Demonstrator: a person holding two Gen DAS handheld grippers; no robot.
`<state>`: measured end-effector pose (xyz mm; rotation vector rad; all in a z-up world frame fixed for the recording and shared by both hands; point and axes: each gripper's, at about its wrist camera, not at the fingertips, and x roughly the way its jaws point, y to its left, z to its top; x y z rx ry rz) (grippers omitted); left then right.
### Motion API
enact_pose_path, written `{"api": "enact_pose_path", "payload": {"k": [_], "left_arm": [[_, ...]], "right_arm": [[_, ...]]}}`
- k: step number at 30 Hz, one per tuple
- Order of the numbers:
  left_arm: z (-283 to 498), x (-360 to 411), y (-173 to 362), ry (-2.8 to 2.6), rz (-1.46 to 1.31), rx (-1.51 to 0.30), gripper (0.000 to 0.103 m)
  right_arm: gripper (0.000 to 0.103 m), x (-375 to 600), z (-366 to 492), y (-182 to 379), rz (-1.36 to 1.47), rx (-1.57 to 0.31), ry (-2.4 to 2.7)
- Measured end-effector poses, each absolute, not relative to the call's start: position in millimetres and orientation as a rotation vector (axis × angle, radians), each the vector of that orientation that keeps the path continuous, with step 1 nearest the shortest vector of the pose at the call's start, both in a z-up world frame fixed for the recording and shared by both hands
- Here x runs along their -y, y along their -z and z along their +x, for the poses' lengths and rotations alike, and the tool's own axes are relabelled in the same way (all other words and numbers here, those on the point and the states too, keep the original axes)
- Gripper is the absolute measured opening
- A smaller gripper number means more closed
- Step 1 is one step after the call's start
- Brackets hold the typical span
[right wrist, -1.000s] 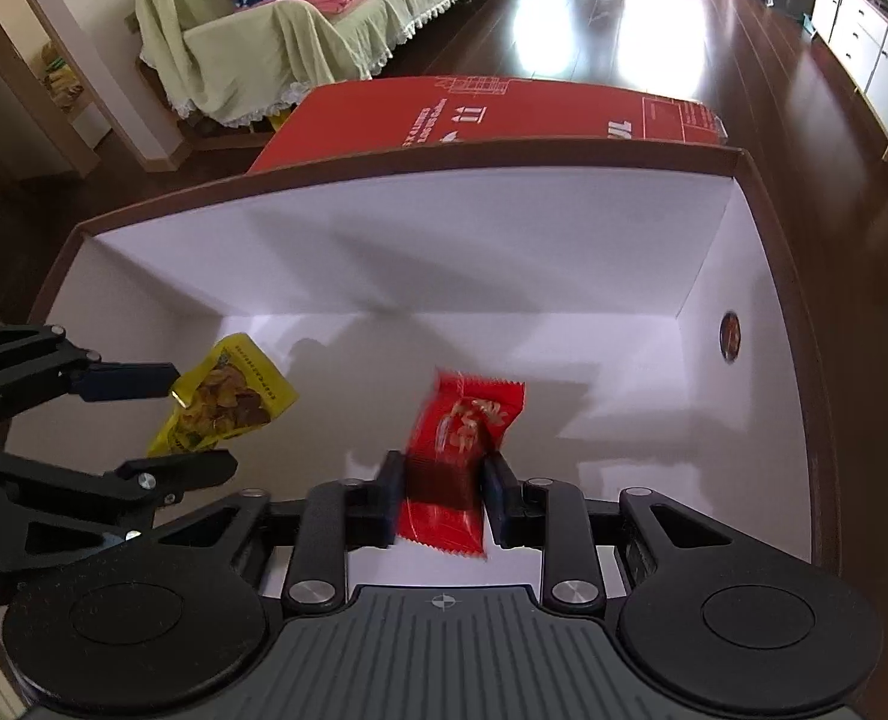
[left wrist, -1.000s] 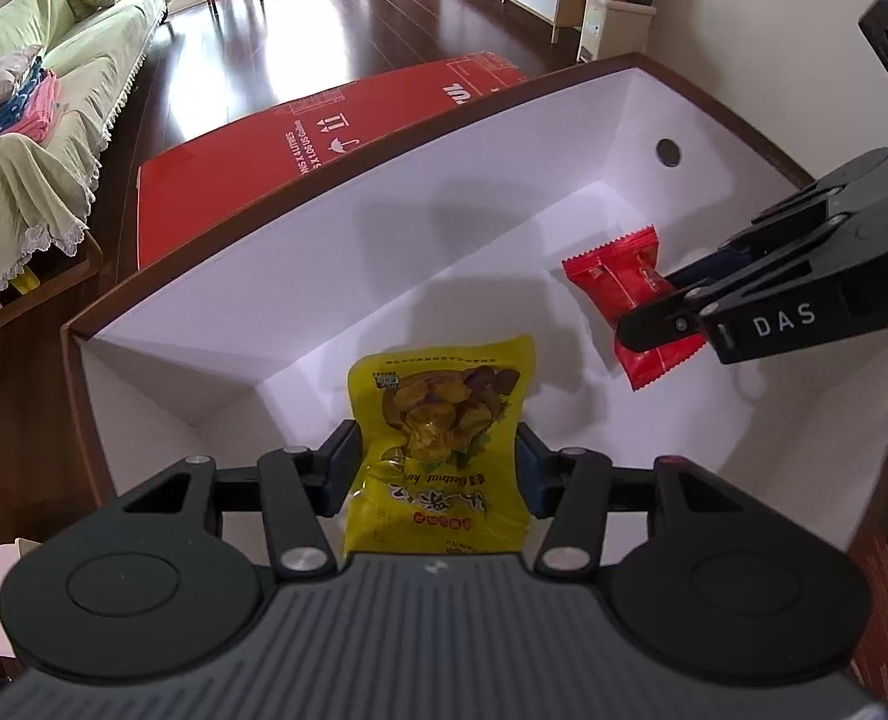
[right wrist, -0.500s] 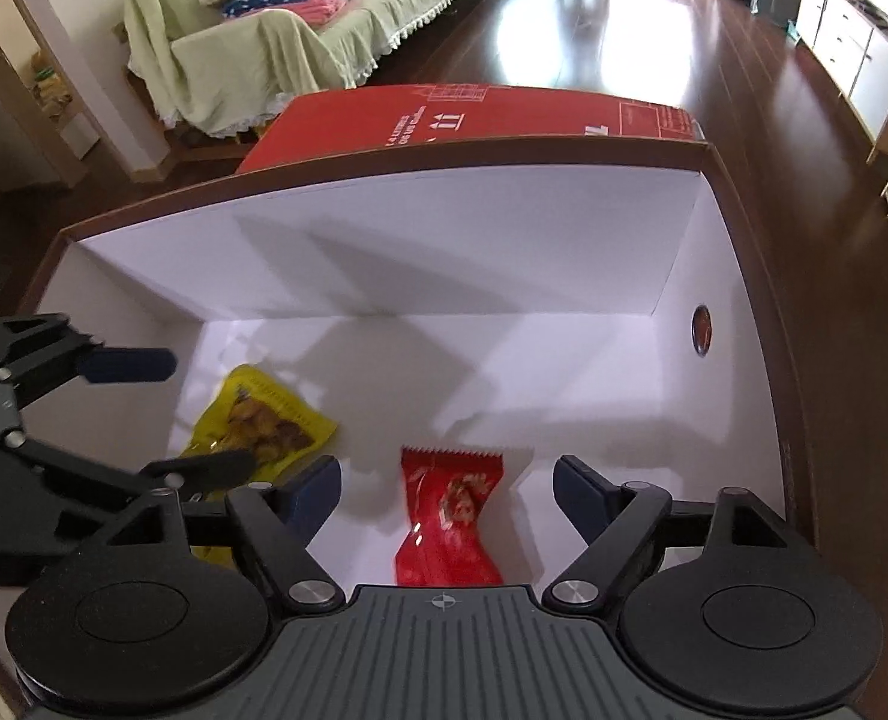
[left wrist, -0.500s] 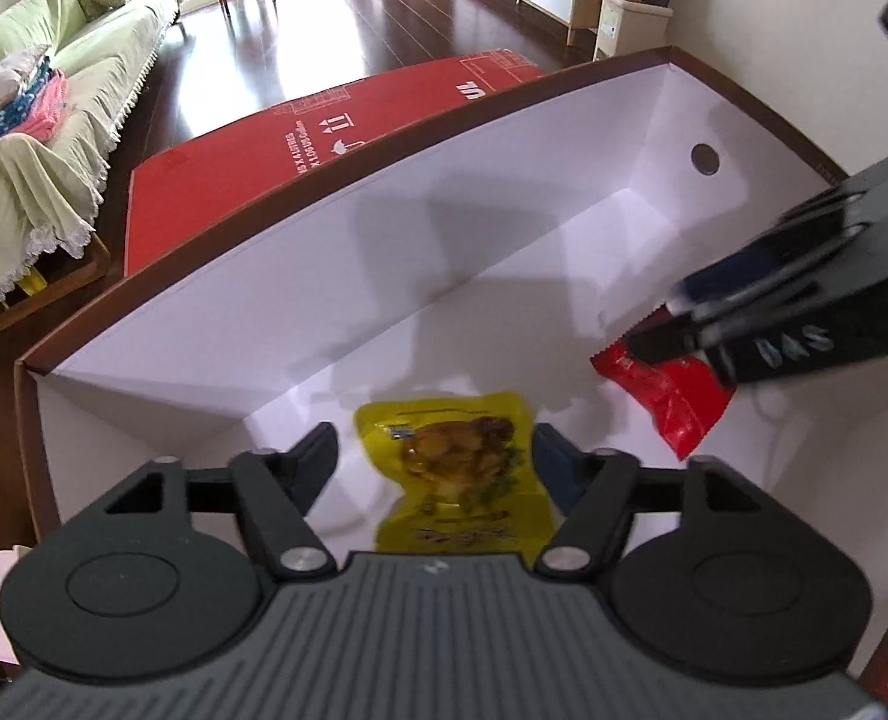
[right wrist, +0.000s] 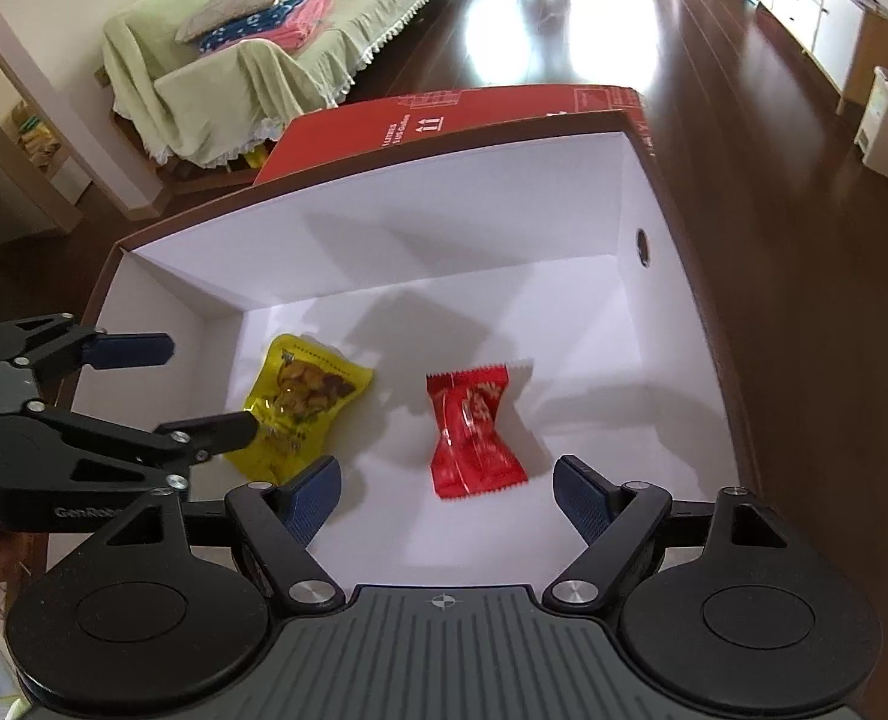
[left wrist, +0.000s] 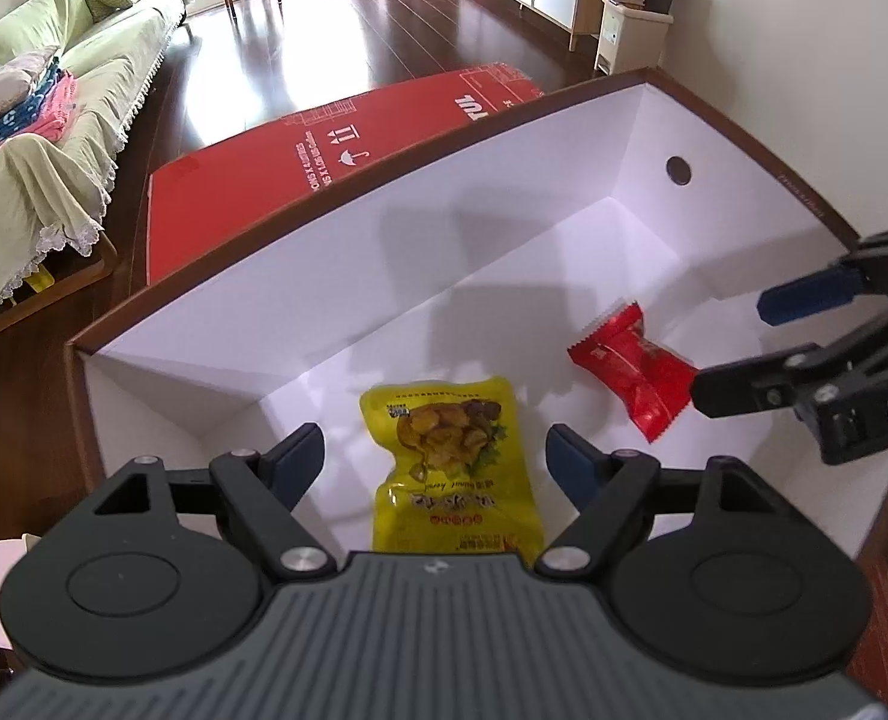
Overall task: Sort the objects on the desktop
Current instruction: 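Open both tools to drop the packets in the box and withdraw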
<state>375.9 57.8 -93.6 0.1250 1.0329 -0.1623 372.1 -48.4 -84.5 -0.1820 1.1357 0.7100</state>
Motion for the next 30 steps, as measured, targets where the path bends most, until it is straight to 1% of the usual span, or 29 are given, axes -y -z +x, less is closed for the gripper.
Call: {"api": "enact_pose_path", "payload": {"k": [9,19,30], "left_arm": [[347.7,-53.7,59.5,0.147,0.117,-1.034,0.079],[311.1,-43.1,22.8,0.124,0.138,-1.020,0.079],[262.4,-31.9,-6.3,0.135,0.160,-0.979,0.079]], "right_arm": [[0.081,58.5,346.1,64.9,-0.162,-1.111,-0.674],[0.081,74.4,312.2,35.4,-0.127,-1.044,-0.645],[0.081,92.9,270.2,11.1,-0.098,-0.986,-0.610]]}}
